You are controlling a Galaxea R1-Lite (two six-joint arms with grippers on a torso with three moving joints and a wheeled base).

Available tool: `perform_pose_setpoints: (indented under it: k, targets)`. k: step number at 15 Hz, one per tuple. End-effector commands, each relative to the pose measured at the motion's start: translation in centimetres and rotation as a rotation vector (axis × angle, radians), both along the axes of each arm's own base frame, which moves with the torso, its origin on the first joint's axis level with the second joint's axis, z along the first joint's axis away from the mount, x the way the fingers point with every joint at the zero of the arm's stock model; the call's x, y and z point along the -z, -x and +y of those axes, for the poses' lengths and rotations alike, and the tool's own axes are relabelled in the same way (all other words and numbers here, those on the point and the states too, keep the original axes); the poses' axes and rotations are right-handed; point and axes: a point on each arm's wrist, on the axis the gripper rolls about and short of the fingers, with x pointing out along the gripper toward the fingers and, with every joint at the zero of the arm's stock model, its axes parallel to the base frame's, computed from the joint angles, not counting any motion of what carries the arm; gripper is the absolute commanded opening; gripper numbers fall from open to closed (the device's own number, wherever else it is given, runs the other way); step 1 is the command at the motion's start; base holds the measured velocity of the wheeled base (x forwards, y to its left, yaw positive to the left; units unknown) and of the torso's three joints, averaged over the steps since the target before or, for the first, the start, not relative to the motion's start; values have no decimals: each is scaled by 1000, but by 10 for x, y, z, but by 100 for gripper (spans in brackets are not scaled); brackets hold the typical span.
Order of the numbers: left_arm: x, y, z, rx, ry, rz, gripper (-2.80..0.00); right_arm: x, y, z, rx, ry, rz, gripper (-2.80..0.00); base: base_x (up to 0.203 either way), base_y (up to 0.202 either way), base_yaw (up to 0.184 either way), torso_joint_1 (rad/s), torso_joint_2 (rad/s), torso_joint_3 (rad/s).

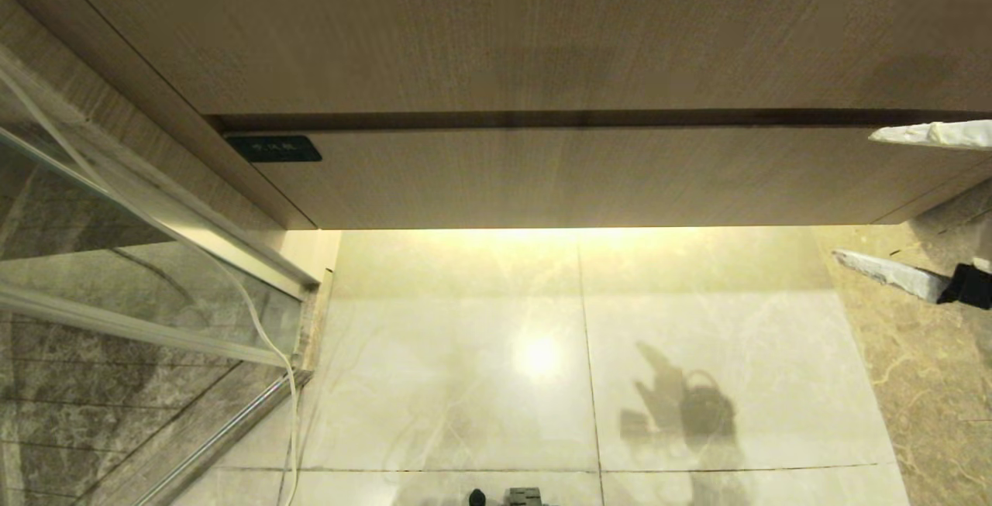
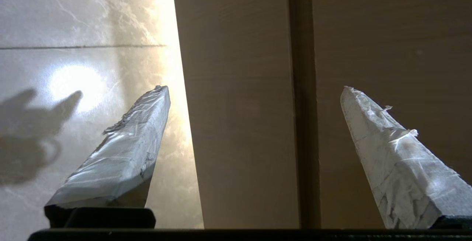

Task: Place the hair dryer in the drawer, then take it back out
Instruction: Pull open the drawer

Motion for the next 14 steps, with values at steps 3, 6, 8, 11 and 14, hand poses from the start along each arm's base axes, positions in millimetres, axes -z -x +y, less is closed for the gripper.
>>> perform_pose_setpoints:
  k: [3, 6, 8, 11, 14]
  targets:
    - [0, 0, 0, 0, 0, 0, -280, 3, -45, 5, -27, 7, 55, 0, 0, 0, 0, 0, 0, 0]
    - [0, 0, 0, 0, 0, 0, -280, -2, -68, 6, -23, 1, 66, 0, 0, 0, 0, 0, 0, 0]
    - [0, 0, 0, 0, 0, -2, -280, -10, -76, 6, -13, -2, 59, 0, 0, 0, 0, 0, 0, 0]
    - [0, 0, 0, 0, 0, 0, -280, -10, -80, 6, 1, -15, 152, 0, 0, 0, 0, 0, 0, 0]
    - [0, 0, 0, 0, 0, 0, -280, -4, -83, 9, 36, -3, 201, 0, 0, 0, 0, 0, 0, 0]
